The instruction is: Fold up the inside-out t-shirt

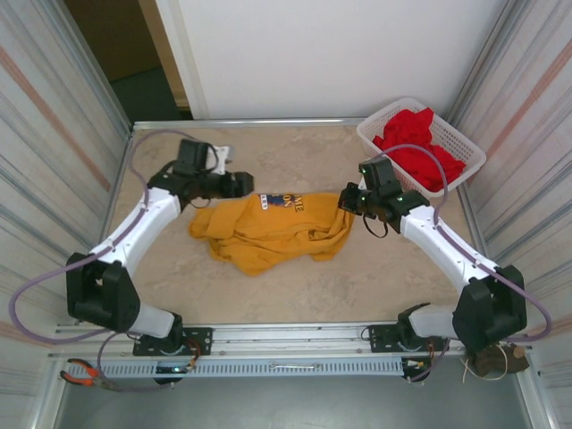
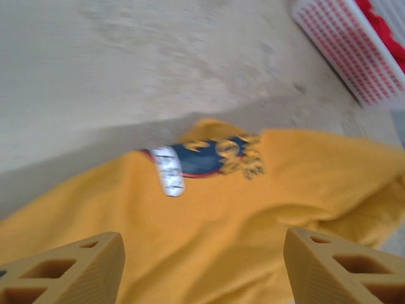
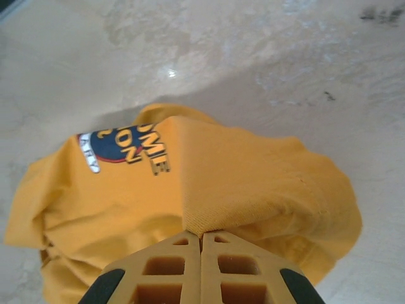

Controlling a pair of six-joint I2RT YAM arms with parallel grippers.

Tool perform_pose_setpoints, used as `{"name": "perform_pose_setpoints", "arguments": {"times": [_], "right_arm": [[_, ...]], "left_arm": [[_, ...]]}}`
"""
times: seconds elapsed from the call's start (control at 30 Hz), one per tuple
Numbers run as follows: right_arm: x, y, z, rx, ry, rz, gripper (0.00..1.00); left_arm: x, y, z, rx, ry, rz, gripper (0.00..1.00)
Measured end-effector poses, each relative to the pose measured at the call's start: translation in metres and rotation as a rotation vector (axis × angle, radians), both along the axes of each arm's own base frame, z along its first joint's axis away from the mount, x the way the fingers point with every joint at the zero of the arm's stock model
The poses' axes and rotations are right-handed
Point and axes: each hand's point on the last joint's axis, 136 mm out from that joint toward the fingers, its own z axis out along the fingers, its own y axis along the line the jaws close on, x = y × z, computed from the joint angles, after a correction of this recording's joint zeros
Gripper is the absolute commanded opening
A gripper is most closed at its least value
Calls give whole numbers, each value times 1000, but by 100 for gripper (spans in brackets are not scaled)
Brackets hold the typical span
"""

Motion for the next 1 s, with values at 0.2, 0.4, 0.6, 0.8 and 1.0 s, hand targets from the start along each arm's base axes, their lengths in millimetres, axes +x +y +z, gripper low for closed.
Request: {"name": "perform_pose_setpoints", "arguments": {"times": [0.2, 0.4, 0.6, 0.8, 1.0], "right_arm": [[-4, 7, 23, 44, -62, 27, 0], [-9, 12, 35, 61, -99, 47, 0], [-12, 12, 38, 64, -106, 49, 0], [-14, 11, 43, 75, -117, 45, 0], [-22, 5, 44, 78, -133, 36, 0]], "left_arm": [[-46, -79, -22, 89, -76, -200, 76], [-46, -124, -72, 230, -88, -303, 77], [-38, -144, -95, 295, -97, -344, 77], [-22, -152, -110, 351, -111, -329, 63], [-10, -142, -129, 384, -68, -312, 0]]}}
